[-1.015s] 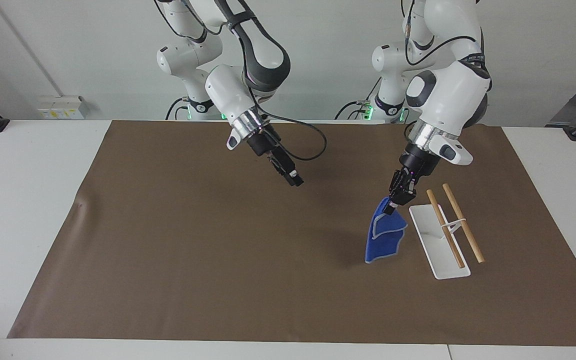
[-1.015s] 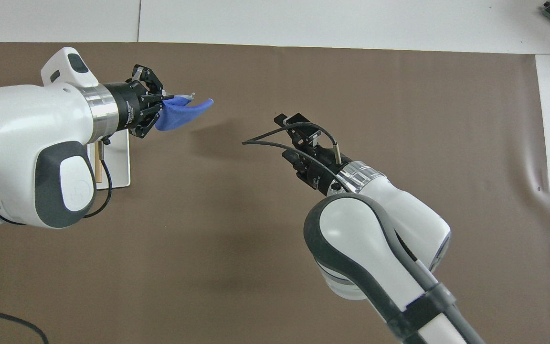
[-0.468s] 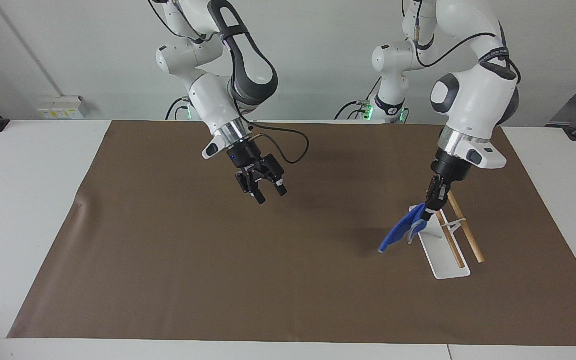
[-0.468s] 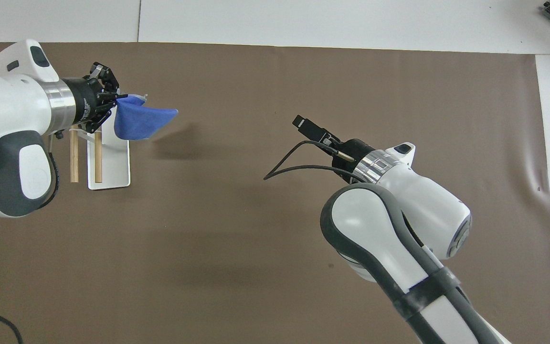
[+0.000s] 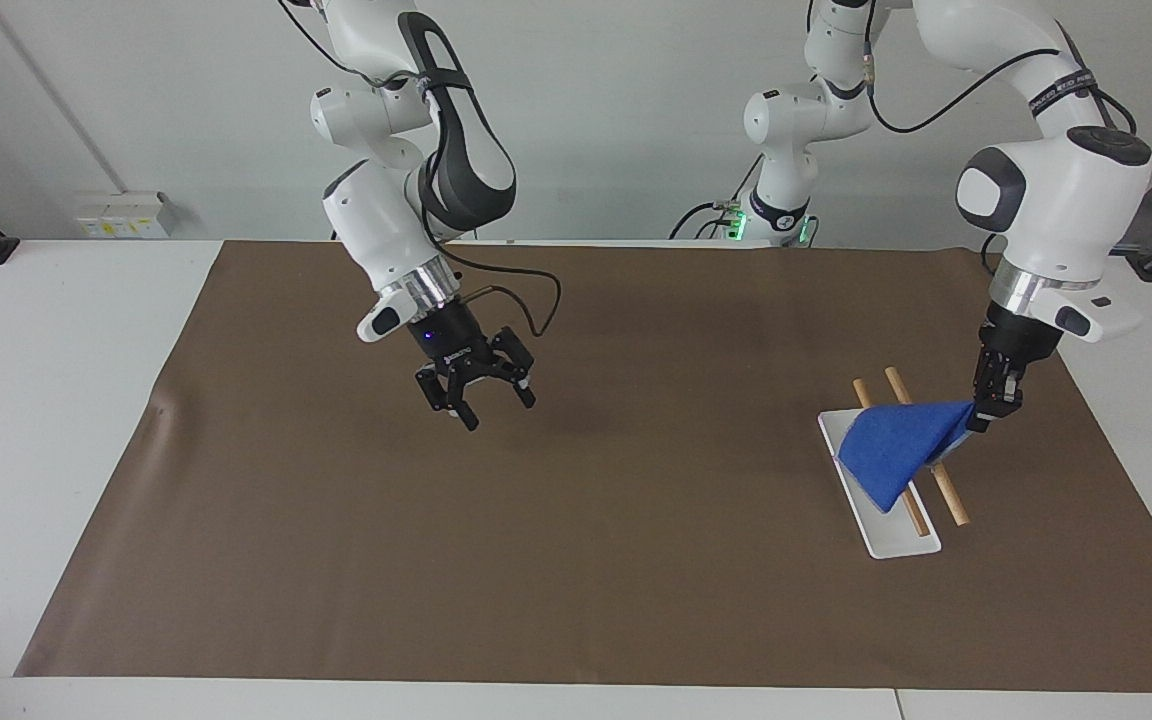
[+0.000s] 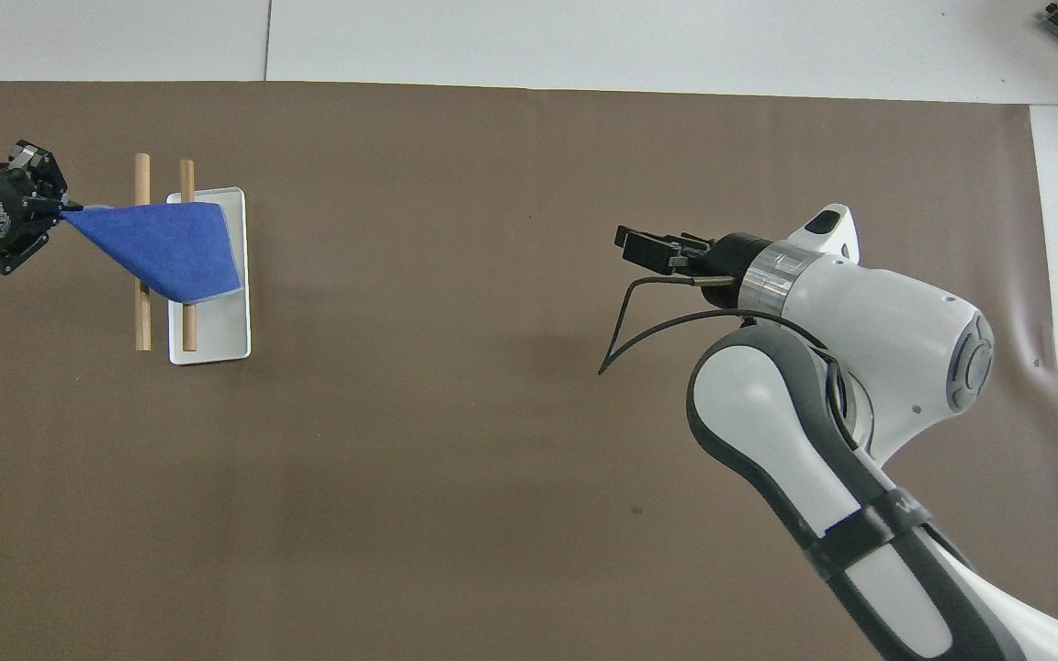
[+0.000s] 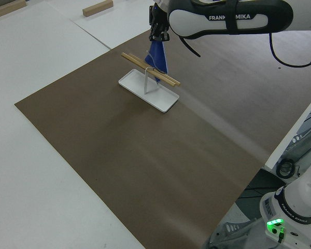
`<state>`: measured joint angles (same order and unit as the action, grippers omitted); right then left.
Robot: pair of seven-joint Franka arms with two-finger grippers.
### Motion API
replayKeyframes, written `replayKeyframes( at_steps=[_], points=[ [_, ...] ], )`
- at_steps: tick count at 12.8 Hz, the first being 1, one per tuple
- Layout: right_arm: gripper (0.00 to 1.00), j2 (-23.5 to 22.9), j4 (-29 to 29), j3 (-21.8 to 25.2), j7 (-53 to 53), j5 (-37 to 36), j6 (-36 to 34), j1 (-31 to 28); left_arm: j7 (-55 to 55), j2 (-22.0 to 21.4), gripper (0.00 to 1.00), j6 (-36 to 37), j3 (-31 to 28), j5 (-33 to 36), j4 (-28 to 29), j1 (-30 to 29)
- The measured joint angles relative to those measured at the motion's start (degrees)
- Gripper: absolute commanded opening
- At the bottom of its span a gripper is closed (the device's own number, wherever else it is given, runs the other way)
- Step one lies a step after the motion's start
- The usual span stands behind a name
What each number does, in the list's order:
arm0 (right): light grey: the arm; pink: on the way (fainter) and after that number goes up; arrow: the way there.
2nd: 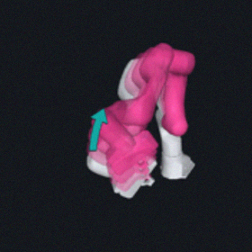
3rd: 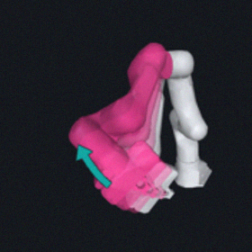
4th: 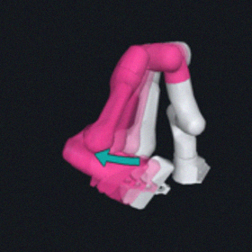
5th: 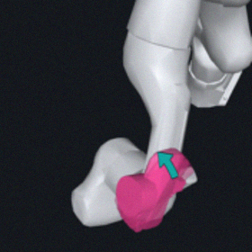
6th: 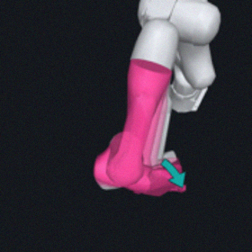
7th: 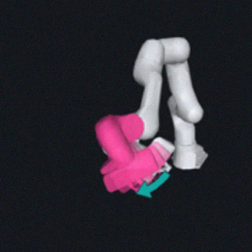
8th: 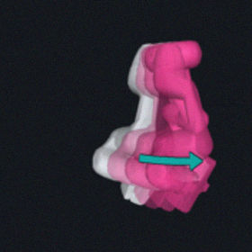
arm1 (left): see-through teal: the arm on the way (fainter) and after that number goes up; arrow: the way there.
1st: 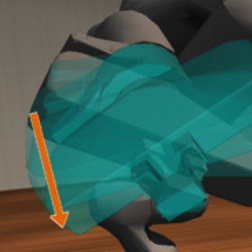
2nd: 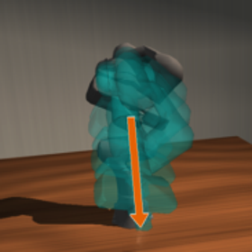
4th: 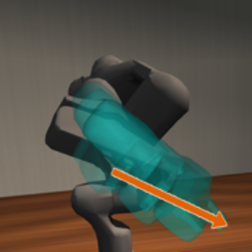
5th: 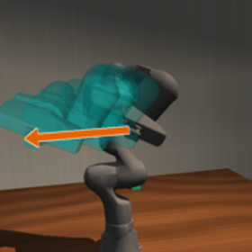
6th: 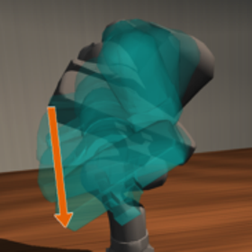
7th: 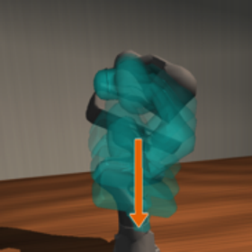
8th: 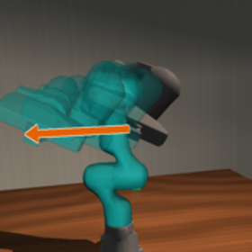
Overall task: Right arm passes towel to left arm to hang
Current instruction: 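Drape the towel over the wooden dowels with the left gripper while the right gripper retracts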
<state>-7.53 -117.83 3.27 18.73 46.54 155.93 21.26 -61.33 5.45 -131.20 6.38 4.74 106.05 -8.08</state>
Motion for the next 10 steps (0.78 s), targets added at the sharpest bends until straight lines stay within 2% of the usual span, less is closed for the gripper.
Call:
replayKeyframes(
  at_steps=[5, 7, 10],
  points=[
    [1.0, 0.9, 3.9, 0.5, 0.1, -24.4, -15.7, -8.6, 1.4, -0.2, 0.0, 0.8, -2.2, 7.6, -1.1, 0.0],
    [1.0, 1.6, 6.5, 0.5, 0.1, -30.8, -22.4, -11.8, 2.7, 0.0, 0.0, 0.0, -2.2, 7.7, -0.9, 0.0],
    [1.0, 2.6, 10.2, 0.6, -3.3, -38.2, -31.6, -15.6, 3.1, 1.7, 0.0, -6.8, -2.2, 7.7, 2.0, 0.0]
  ],
)
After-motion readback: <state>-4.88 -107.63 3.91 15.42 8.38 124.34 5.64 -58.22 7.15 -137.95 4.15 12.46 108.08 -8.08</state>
